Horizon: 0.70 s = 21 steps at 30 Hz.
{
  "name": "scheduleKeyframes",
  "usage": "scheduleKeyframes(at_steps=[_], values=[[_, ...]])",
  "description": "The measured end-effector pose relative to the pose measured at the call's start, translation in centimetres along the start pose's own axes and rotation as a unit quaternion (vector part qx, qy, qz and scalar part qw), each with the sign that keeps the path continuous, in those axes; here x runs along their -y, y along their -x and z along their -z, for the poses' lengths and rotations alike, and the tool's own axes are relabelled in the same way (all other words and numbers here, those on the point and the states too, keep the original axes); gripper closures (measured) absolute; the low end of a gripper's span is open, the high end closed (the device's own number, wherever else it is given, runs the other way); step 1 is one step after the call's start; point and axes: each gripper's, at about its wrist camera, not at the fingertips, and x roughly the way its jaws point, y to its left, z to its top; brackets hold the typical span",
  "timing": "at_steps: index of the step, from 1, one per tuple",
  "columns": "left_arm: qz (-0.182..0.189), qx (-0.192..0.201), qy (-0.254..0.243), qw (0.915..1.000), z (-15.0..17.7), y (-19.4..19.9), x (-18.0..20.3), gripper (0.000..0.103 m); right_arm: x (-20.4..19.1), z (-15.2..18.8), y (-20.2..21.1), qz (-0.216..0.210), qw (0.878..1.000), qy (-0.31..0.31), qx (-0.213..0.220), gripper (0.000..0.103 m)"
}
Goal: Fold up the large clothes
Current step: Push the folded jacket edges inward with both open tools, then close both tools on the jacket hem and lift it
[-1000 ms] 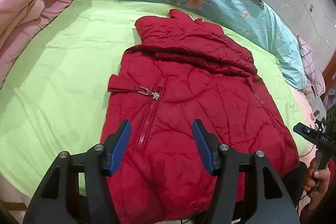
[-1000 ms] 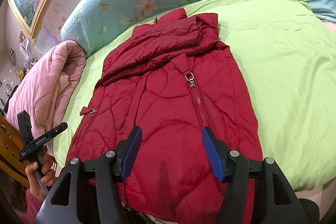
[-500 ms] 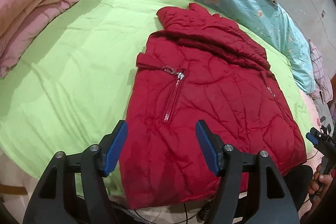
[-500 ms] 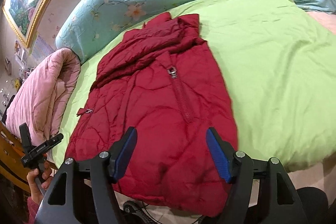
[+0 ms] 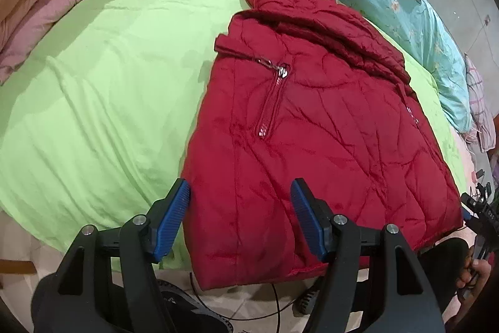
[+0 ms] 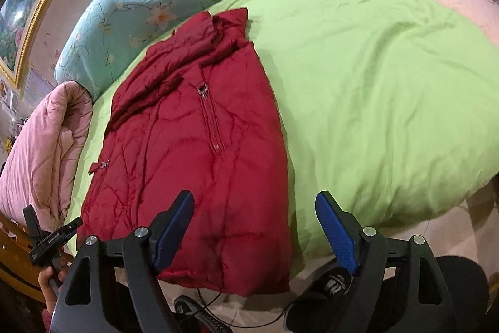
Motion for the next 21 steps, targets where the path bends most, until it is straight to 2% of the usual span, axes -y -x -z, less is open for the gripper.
scheduleKeyframes(at_steps=[1,6,8,11,16,19,21], values=[[0.001,-0.001,0.001,1.0,0.3,-0.1,-0.1,0.03,0.2,0.3,-0.2,0.0,1.0,-0.002,-0.004,0.021],[0.012,-0.012,0.002,0.9999,1.5,-0.8,0.2,0.03,1.1,1.3,-0.8,-0.003,1.0,-0.019,-0.016,0.021],[0.018,-0.011,-0.003,0.9998,2.0,-0.8,0.6,0.029,1.5,1.7,-1.0,-0.024,0.999,-0.033,-0.021,0.021],[0.035,-0.01,-0.003,0.9993,2.4,-0.9,0.9,0.02,1.3,2.4,-1.5,-0.049,0.998,-0.038,-0.032,0.021],[0.066,-0.024,0.015,0.9974,2.9,-1.5,0.8,0.02,0.6,3.9,-3.2,-0.074,0.995,-0.041,-0.059,0.02],[0.083,-0.018,0.012,0.9963,2.9,-1.2,1.1,0.021,-0.5,4.6,-3.8,-0.081,0.994,-0.03,-0.061,0.02],[0.09,-0.013,0.002,0.9959,2.9,-0.9,1.5,0.028,-1.5,4.8,-3.7,-0.083,0.995,-0.009,-0.056,0.027]])
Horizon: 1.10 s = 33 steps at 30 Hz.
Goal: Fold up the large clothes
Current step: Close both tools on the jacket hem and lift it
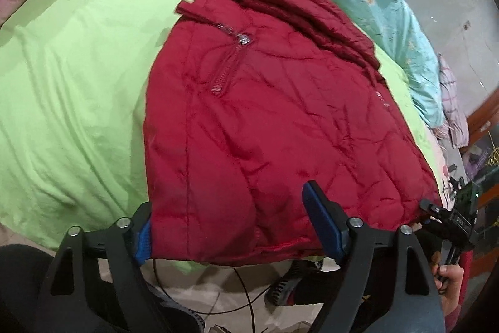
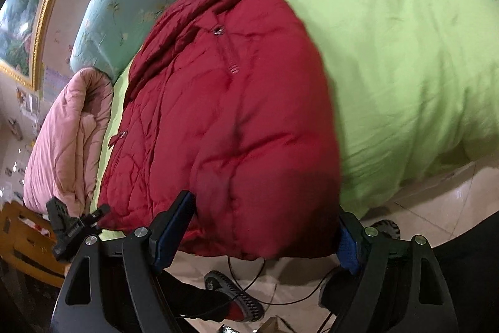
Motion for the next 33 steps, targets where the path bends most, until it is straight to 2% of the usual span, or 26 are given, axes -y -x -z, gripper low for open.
scheduleKeyframes(at_steps=[1,2,4,6,7,8,10,12,13,15,16,17,19,20,25,33], values=[[0.0,0.001,-0.004,1.0,0.0,0.0,0.2,0.04,-0.5,0.0,0.1,-0.001,1.0,0.008,0.001,0.04],[-0.003,0.0,-0.011,0.9999,0.0,0.0,0.5,0.052,-1.0,-0.1,0.2,0.004,1.0,0.017,0.005,0.048],[-0.008,0.0,-0.022,0.9997,0.0,-0.1,0.9,0.064,-1.5,-0.3,0.4,0.007,1.0,0.028,0.008,0.063],[-0.007,-0.002,-0.024,0.9997,-0.1,-0.2,0.9,0.067,-1.9,-0.5,0.6,0.006,0.999,0.034,0.013,0.069],[-0.007,-0.006,-0.021,0.9997,-0.2,-0.4,0.8,0.067,-1.9,-0.6,0.5,0.005,0.999,0.034,0.012,0.07],[-0.011,-0.018,-0.012,0.9997,-0.2,-0.8,0.5,0.062,-1.8,-0.7,0.4,0.005,0.999,0.032,0.011,0.07],[-0.009,-0.036,0.002,0.9993,-0.1,-1.6,0.0,0.053,-1.2,-0.7,-0.1,-0.003,1.0,0.016,0.003,0.062],[-0.01,-0.036,0.001,0.9993,0.1,-1.5,0.1,0.05,-0.6,-0.7,-0.4,-0.007,1.0,0.005,0.001,0.057],[-0.008,-0.038,0.0,0.9992,0.2,-1.6,0.2,0.045,-0.7,-0.6,-0.4,-0.006,1.0,0.008,0.003,0.057],[-0.007,-0.041,-0.008,0.9991,0.4,-1.7,0.5,0.045,-0.8,-0.6,-0.5,-0.002,1.0,0.014,0.004,0.057],[-0.011,-0.04,-0.016,0.999,0.5,-1.7,0.7,0.047,-1.0,-0.6,-0.6,0.002,1.0,0.018,0.004,0.06],[-0.01,-0.037,-0.023,0.999,0.6,-1.6,1.0,0.059,-1.1,-0.6,-0.5,0.003,1.0,0.024,0.006,0.061],[-0.01,-0.028,-0.026,0.9992,0.4,-1.2,1.1,0.078,-1.7,-0.6,-0.2,0.003,0.999,0.036,0.012,0.073],[-0.002,-0.025,-0.021,0.9995,0.3,-0.9,1.0,0.084,-1.9,-0.6,-0.1,0.004,0.999,0.041,0.013,0.075],[0.028,-0.005,-0.006,0.9996,-0.6,1.0,0.8,0.09,-3.0,-1.3,1.2,-0.015,0.998,0.054,0.031,0.083],[0.044,0.073,-0.034,0.9958,-3.7,5.2,3.7,0.091,-5.4,-3.4,3.8,-0.041,0.993,0.074,0.079,0.086]])
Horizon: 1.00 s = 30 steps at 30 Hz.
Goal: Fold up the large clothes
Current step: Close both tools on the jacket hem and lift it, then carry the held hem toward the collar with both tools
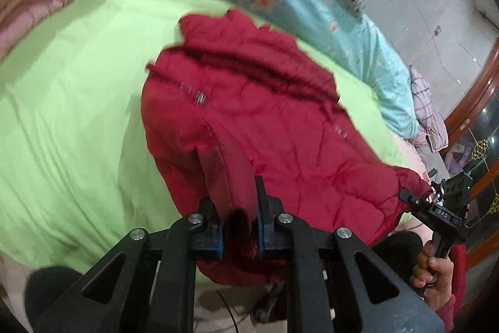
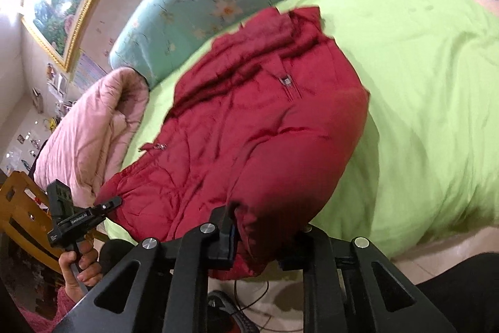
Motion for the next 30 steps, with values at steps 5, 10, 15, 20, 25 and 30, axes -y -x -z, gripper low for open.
scheduleKeyframes(at_steps=[5,10,15,20,25,30], values=[[-0.001,0.034,-0.019,0.9992,-2.7,0.9,1.1,0.091,-1.4,-2.2,1.2,-0.006,0.999,0.022,0.038,0.087],[-0.001,0.056,-0.024,0.9982,-5.3,0.8,1.6,0.091,-2.4,-4.7,1.3,-0.013,0.997,0.036,0.06,0.087],[-0.007,0.076,-0.033,0.9965,-8.4,0.3,2.3,0.091,-3.5,-7.4,0.7,-0.015,0.996,0.058,0.072,0.088],[-0.009,0.096,-0.037,0.9947,-11.2,-0.4,2.8,0.091,-4.4,-10.4,-0.2,-0.015,0.993,0.074,0.09,0.088],[-0.018,0.106,-0.024,0.9939,-13.8,-1.8,3.2,0.091,-4.4,-12.8,-1.6,-0.013,0.992,0.071,0.107,0.088],[-0.027,0.118,-0.014,0.9925,-16.0,-3.3,3.1,0.091,-4.0,-15.2,-3.1,-0.009,0.991,0.061,0.122,0.089]])
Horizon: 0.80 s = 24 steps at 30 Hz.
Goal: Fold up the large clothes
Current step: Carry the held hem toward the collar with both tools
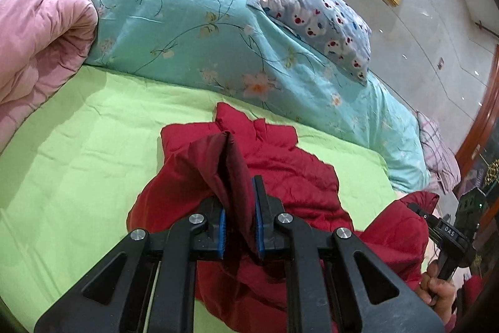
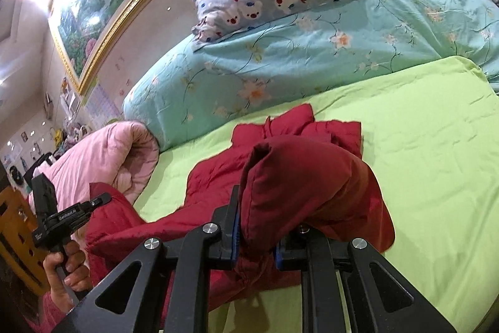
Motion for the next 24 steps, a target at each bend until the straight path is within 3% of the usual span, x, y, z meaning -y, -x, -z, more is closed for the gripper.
scheduleKeyframes(at_steps=[10,24], values=[[-0.019,0.006,0.015,0.9997,-3.6,-5.4,-0.8,0.091,1.5,-4.4,-5.0,0.008,0.999,-0.018,0.031,0.089],[-0.062,-0.027,0.02,0.9976,-7.8,-16.3,-2.6,0.091,4.9,-9.4,-14.9,0.042,0.999,-0.032,0.007,0.089]])
